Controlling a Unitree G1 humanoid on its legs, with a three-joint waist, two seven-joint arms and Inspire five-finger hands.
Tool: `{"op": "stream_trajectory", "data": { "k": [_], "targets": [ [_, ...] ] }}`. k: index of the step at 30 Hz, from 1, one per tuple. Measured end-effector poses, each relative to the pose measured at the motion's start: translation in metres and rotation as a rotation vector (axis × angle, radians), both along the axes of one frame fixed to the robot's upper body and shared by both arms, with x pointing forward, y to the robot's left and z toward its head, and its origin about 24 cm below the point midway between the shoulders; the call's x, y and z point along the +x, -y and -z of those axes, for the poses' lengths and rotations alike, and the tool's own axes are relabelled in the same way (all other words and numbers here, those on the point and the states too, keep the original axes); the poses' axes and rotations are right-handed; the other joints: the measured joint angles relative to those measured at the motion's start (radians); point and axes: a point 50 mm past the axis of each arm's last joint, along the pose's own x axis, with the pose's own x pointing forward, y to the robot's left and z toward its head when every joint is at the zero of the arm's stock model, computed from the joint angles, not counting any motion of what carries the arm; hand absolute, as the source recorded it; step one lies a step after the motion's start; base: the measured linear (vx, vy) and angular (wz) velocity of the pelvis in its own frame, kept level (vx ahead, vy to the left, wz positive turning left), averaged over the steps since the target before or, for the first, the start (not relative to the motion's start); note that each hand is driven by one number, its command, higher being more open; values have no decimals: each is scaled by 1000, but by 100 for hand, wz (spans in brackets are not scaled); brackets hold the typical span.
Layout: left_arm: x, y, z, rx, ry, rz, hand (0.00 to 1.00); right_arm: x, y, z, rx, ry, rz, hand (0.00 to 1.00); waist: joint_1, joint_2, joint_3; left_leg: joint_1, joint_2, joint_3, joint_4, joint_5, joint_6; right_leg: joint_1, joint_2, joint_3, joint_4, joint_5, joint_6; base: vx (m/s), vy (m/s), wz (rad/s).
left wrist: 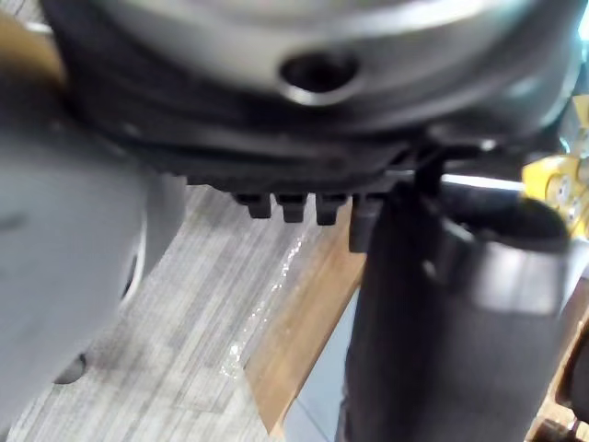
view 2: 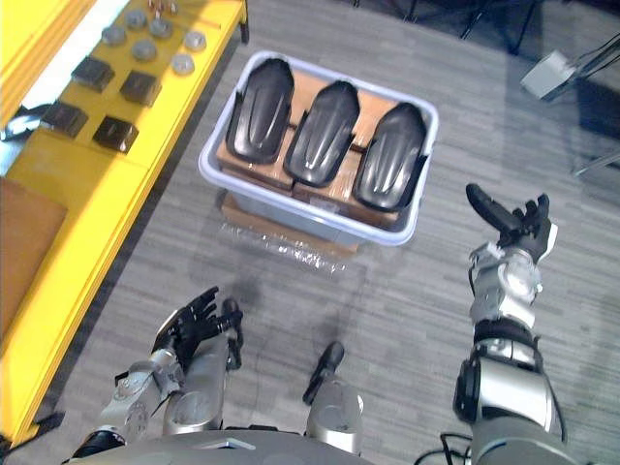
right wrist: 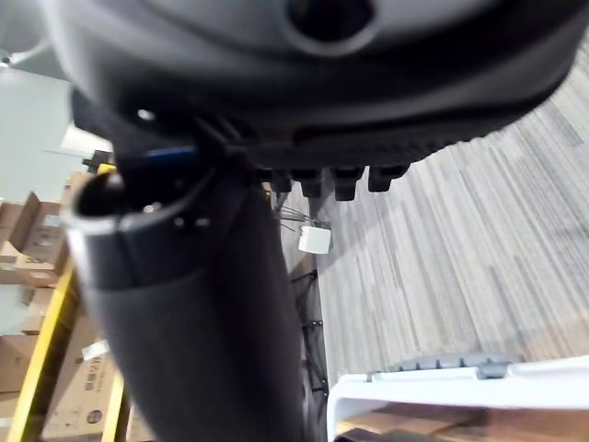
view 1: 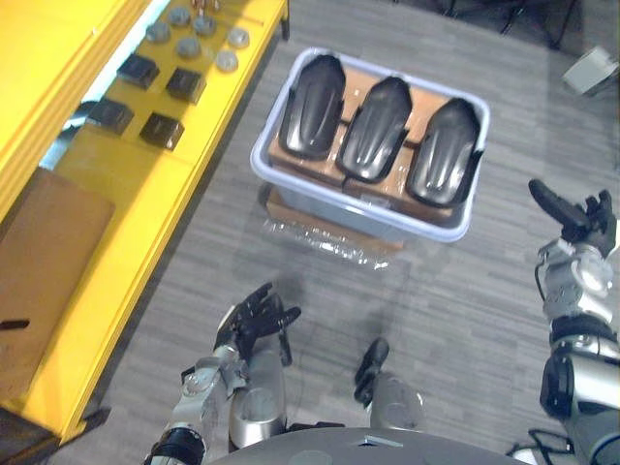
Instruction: Walk over and take three plastic housings, then place them on the shelf
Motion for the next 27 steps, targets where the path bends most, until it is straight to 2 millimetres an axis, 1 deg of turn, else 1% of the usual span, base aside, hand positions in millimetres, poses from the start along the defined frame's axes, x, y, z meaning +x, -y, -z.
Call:
{"op": "stream_trajectory", "data": {
  "k": [1, 2, 3, 4, 6, 7, 8, 9, 11, 14, 16, 19, 23, 24, 27],
  "targets": [
    [2, 0, -1, 0, 8, 2, 100, 2, 0, -2, 1, -10, -6, 100, 4, 4, 4, -12, 3, -3, 3, 4, 1, -12, 0, -1, 9, -2, -2, -125, 18, 7],
    [6, 0, -3, 2, 25, 2, 100, 7, -1, -5, 7, -24, -14, 100, 15, 5, 10, -37, 6, -6, 5, 14, 1, -41, 1, -1, 24, -3, -4, -86, 12, 2],
    [6, -1, -3, 3, 25, -3, 100, 10, -3, -7, 12, -27, -21, 100, 16, 3, 12, -49, 8, -9, 6, 19, 2, -54, 1, -2, 31, -4, -4, -79, 16, 3],
    [9, -3, -4, 11, 30, -6, 100, 16, -6, -11, 28, -30, -29, 100, 20, 0, 18, -72, 9, -14, 8, 25, 4, -75, -1, -5, 39, -4, -5, -49, 18, 4],
    [19, -1, -9, 12, 58, -3, 100, 22, -3, -24, 14, -38, -38, 100, 41, 6, 47, -93, 11, -16, 24, 24, 9, -98, -7, -4, 63, -6, -8, -61, 18, 3],
    [21, -1, -11, 11, 72, -11, 100, 27, -3, -35, -4, -30, -47, 100, 44, 9, 53, -116, 11, -19, 36, 23, 11, -121, -10, -5, 81, -11, -11, -60, 7, 3],
    [21, -1, -11, 11, 76, -15, 100, 30, -5, -41, -15, -20, -54, 100, 45, 9, 54, -128, 10, -21, 41, 23, 12, -134, -14, -5, 91, -14, -10, -50, 17, 5],
    [23, -1, -13, 3, 85, -23, 100, 35, -6, -54, -40, -1, -61, 100, 48, 12, 63, -142, 9, -22, 47, 24, 13, -154, -25, -4, 112, -20, -10, -36, 14, 6],
    [28, 3, -15, -23, 94, -38, 100, 42, -7, -77, -85, 32, -61, 100, 55, 26, 81, -163, 7, -28, 70, 18, 20, -178, -39, -4, 157, -39, -11, -45, -1, 8],
    [28, 3, -13, -33, 82, -54, 100, 51, -12, -99, -150, 33, -76, 100, 65, 30, 85, -188, 1, -34, 79, 21, 21, -221, -60, -3, 221, -69, -12, -22, -33, 9],
    [27, 4, -13, -47, 77, -60, 100, 53, -13, -105, -165, 20, -81, 100, 66, 35, 89, -192, -2, -39, 85, 20, 22, -225, -66, -5, 237, -80, -11, 0, -46, 10],
    [27, 5, -12, -51, 63, -53, 100, 57, -16, -119, -238, -41, -100, 100, 73, 40, 91, -212, -7, -43, 92, 21, 23, -260, -85, -3, 291, -107, -15, 7, -54, 6],
    [26, 6, -10, -71, 52, -61, 100, 60, -19, -119, -246, -124, -99, 100, 76, 44, 92, -222, -10, -48, 104, 20, 21, -284, -100, 0, 340, -139, -19, 24, -73, 5],
    [26, 7, -10, -80, 51, -63, 100, 59, -18, -120, -237, -141, -87, 100, 76, 52, 97, -226, -11, -52, 109, 20, 21, -288, -105, -1, 356, -149, -21, 22, -80, 7],
    [25, 11, -10, -82, 48, -47, 100, 56, -12, -125, -263, -185, -36, 100, 86, 65, 100, -240, -12, -56, 109, 24, 18, -313, -114, 0, 386, -165, -26, 19, -83, 5]
  ]
}}
